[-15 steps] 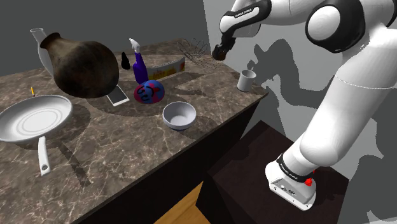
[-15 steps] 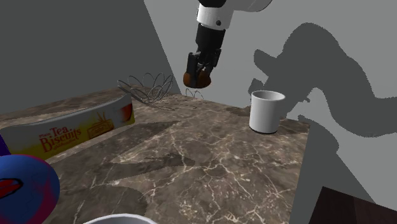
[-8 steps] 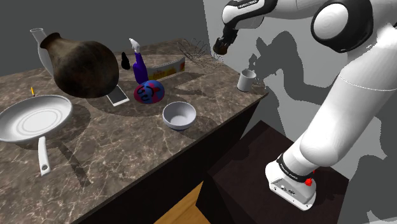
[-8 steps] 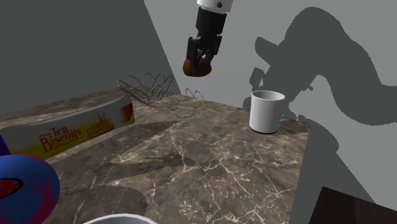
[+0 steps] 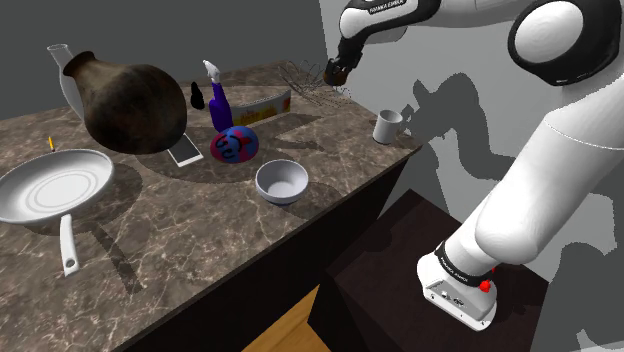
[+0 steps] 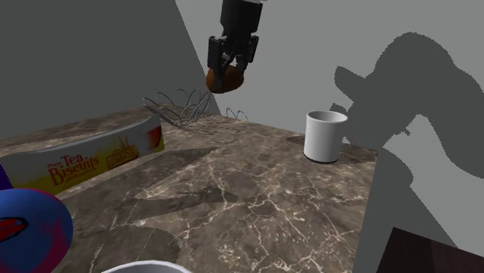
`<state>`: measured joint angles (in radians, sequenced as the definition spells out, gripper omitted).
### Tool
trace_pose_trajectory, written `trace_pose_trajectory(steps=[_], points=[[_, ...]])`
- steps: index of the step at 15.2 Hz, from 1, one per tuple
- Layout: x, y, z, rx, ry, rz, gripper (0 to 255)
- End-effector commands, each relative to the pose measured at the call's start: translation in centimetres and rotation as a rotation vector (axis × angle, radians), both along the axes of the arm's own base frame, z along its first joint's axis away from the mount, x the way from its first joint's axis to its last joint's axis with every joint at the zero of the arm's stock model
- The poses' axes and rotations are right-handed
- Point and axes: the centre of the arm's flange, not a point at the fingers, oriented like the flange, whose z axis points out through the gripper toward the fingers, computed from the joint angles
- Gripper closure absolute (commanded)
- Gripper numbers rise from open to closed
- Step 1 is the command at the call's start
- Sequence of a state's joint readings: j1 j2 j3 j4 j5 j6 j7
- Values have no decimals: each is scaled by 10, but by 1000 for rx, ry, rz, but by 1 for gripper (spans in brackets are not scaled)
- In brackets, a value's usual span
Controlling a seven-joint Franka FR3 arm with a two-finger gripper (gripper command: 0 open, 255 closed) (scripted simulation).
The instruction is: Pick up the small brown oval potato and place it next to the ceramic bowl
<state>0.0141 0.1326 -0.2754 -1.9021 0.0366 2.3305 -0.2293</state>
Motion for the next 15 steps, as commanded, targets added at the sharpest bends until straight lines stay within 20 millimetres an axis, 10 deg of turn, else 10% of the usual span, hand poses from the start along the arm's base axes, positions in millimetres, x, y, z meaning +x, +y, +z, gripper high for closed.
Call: trace_pose_trajectory(steps=[1, 15], points=[[-4, 26, -1, 0, 0, -1, 255], [-9, 210, 0, 0, 0, -1, 255]])
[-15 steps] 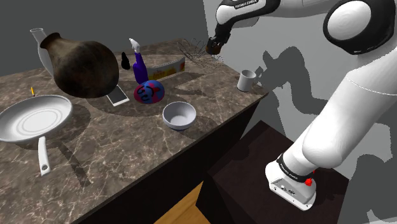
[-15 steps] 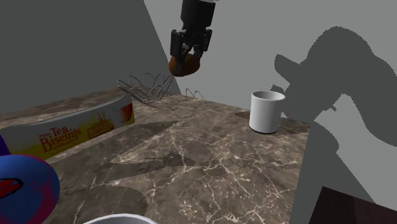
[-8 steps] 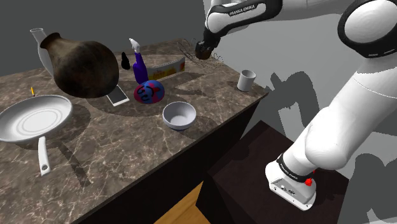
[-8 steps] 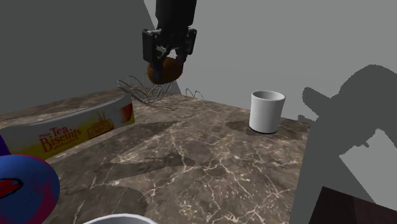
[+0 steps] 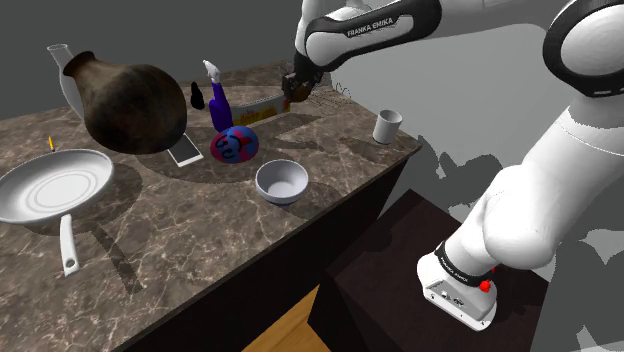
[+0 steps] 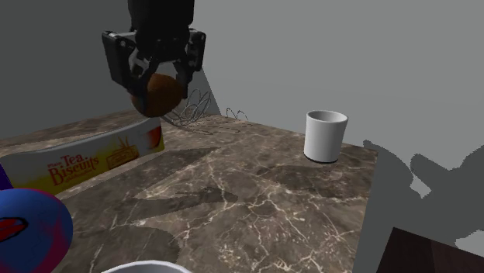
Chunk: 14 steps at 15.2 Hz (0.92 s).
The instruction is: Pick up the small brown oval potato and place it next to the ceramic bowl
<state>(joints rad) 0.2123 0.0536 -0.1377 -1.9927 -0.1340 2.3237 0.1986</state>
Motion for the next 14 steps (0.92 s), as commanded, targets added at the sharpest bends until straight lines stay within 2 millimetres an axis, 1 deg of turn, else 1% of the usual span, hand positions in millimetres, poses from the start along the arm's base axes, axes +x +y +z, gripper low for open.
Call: trace_pose_trajectory(steps=[1, 14], points=[[-1, 27, 0, 0, 0, -2, 255], [-6, 199, 0, 0, 0, -2, 255]])
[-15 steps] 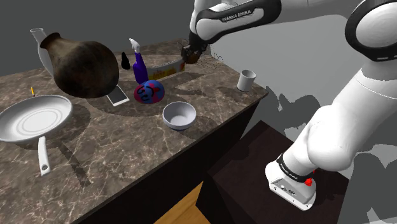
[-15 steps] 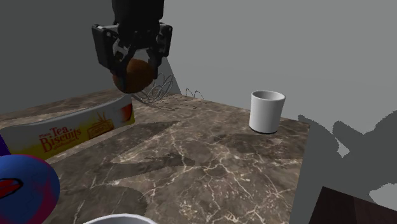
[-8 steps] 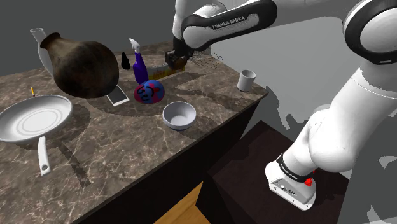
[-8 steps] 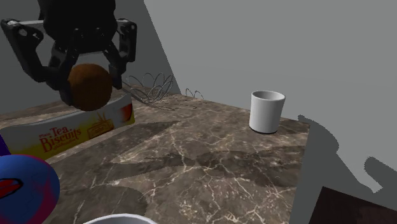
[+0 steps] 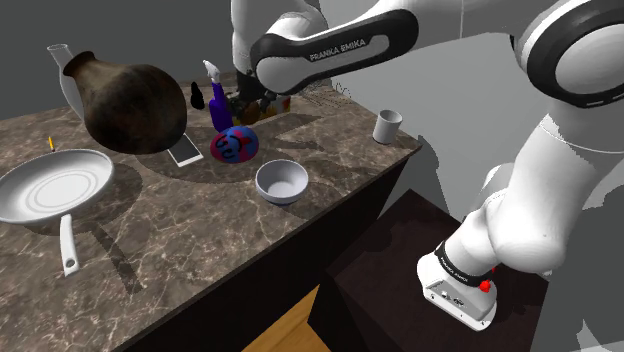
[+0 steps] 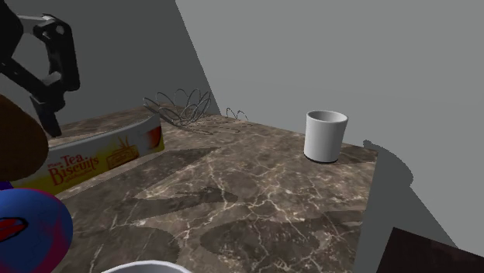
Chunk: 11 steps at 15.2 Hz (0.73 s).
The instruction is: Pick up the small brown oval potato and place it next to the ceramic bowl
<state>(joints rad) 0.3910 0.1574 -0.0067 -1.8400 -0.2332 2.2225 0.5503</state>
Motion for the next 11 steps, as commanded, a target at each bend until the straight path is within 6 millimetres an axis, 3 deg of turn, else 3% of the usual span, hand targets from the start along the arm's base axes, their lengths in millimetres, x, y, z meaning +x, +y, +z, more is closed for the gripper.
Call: trace_pose_trajectory(steps=[1, 11], points=[[3, 27, -1, 1, 0, -2, 255], [-1, 159, -1, 1, 0, -2, 255]])
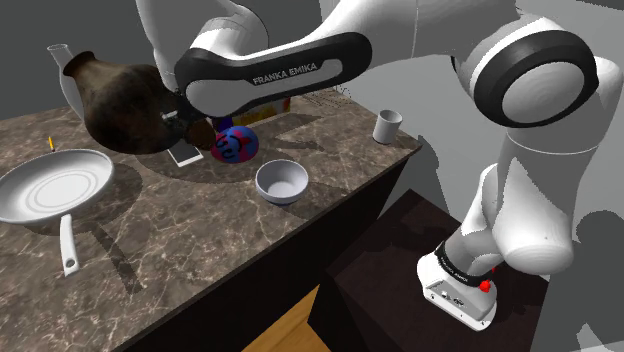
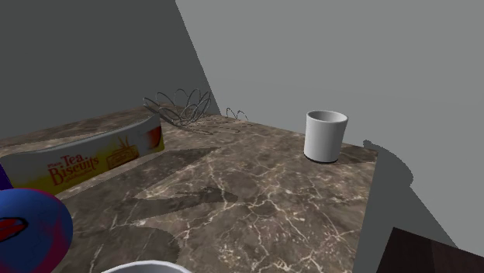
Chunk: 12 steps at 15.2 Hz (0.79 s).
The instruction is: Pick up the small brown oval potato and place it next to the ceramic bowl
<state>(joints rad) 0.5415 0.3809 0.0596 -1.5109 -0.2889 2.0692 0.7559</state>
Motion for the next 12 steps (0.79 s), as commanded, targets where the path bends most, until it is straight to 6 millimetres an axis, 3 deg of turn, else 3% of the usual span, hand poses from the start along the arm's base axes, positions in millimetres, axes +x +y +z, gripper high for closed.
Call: trace_pose_trajectory(steps=[1, 12], points=[[0, 18, -2, 0, 0, -2, 255], [0, 18, -60, 0, 0, -2, 255]])
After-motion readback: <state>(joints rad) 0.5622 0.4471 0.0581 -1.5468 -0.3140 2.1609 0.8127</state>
